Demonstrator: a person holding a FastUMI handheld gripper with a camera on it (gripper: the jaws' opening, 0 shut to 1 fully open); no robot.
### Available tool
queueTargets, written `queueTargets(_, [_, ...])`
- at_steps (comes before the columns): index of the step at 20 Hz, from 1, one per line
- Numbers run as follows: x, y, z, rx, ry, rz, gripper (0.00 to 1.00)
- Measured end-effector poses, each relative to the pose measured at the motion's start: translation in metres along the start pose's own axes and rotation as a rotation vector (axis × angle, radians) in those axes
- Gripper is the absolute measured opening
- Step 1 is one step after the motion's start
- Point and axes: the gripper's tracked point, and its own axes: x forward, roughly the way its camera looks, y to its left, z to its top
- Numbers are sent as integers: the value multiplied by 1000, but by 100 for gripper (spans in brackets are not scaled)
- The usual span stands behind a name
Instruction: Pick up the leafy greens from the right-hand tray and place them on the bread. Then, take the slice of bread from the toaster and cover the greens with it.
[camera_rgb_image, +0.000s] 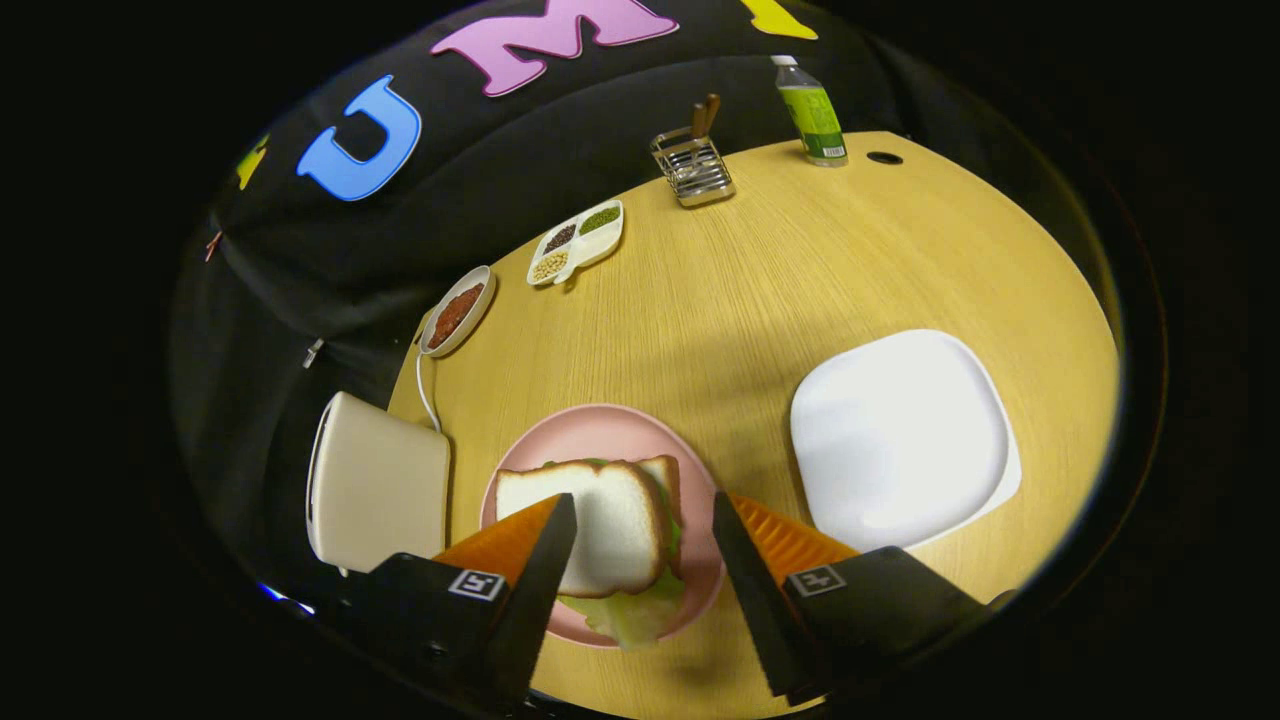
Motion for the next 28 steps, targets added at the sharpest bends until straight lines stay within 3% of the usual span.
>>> queueTargets(1, [-7,-2,6,-46,-24,-10,99])
queueTargets(16, [-195,40,132,-246,-494,-26,99])
queueTargets(20, [-238,44,159,-301,-614,-70,99])
queueTargets(28, [-263,45,153,-354,-676,-124,99])
